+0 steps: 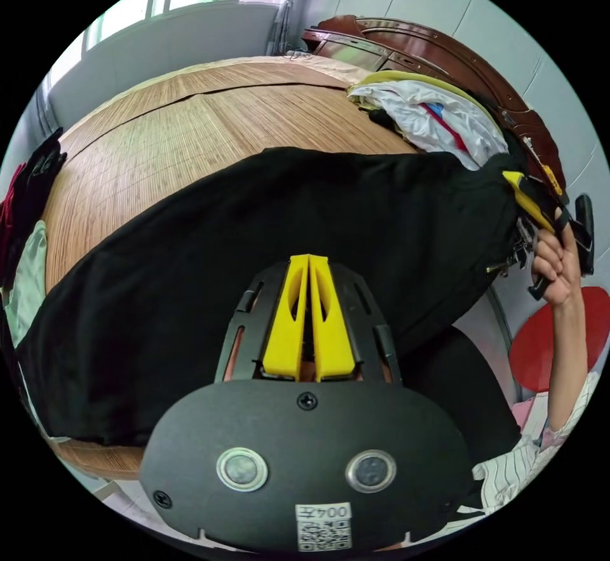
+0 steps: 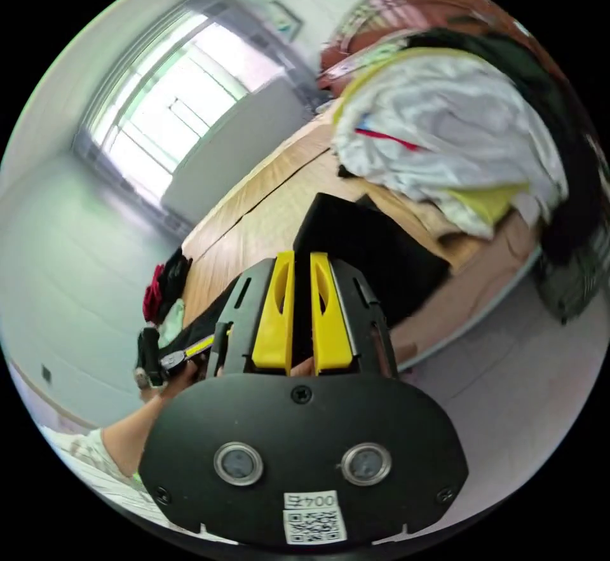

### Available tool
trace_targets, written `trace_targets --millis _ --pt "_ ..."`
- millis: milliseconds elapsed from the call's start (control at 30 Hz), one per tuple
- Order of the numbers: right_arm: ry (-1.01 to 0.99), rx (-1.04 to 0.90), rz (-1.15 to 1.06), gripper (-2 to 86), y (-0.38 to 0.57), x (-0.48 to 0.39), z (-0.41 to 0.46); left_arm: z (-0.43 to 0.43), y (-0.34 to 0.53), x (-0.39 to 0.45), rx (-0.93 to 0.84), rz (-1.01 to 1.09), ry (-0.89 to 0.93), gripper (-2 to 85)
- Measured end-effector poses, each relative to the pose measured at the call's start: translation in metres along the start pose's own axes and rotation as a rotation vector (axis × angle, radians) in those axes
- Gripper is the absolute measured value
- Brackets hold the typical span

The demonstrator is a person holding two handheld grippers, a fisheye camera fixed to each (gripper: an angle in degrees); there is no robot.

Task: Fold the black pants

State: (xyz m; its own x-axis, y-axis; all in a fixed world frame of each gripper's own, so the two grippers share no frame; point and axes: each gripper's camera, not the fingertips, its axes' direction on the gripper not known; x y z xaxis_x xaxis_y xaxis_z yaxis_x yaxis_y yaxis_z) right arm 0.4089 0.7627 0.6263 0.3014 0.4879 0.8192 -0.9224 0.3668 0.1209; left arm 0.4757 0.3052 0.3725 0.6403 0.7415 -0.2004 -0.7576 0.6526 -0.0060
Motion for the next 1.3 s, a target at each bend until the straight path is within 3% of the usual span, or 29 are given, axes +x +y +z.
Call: trace_targets --millis 133,200,300,433,567,833,1067,1200,1300 --pt "-0.01 -0.265 -0.363 6.4 -0.021 -0.119 0.109 0.001 0.004 -0.001 0.011 -0.044 0.017 0.3" --pt "-0.004 -0.432 -0.427 7.7 -0.012 -0.145 0.158 0.002 0.005 -0.003 0.01 -0.073 0.03 0.3" --pt "-0.003 -0.297 -0.536 8.3 0.004 -0.164 0.135 0.004 0.005 -0.007 0.004 -0.097 0.057 0.3" --pt "0.117 -0.105 -0.511 6.8 0.0 -0.085 0.079 0.008 0.007 -0.017 0.003 -0.144 0.119 0.3" --pt "0.191 -0.147 -0.532 6.9 -0.021 -0.001 0.082 0.012 0.01 -0.02 0.005 -0.159 0.147 0.3" --pt "0.335 -0.316 -0.984 9.6 -0.025 -0.05 0.154 0.02 0.011 -0.013 0.003 -0.147 0.129 0.2" --pt "0.332 -0.427 -0.938 4.2 -0.038 -0.039 0.184 0.029 0.013 -0.007 -0.002 -0.14 0.124 0.2" --pt "0.403 -0.241 -0.928 0.3 -0.042 -0.043 0.152 0.035 0.014 0.002 -0.02 -0.097 0.086 0.1" --pt "0.36 -0.177 -0.676 -0.3 -0.065 0.011 0.129 0.04 0.012 0.005 -0.036 -0.092 0.081 0.1"
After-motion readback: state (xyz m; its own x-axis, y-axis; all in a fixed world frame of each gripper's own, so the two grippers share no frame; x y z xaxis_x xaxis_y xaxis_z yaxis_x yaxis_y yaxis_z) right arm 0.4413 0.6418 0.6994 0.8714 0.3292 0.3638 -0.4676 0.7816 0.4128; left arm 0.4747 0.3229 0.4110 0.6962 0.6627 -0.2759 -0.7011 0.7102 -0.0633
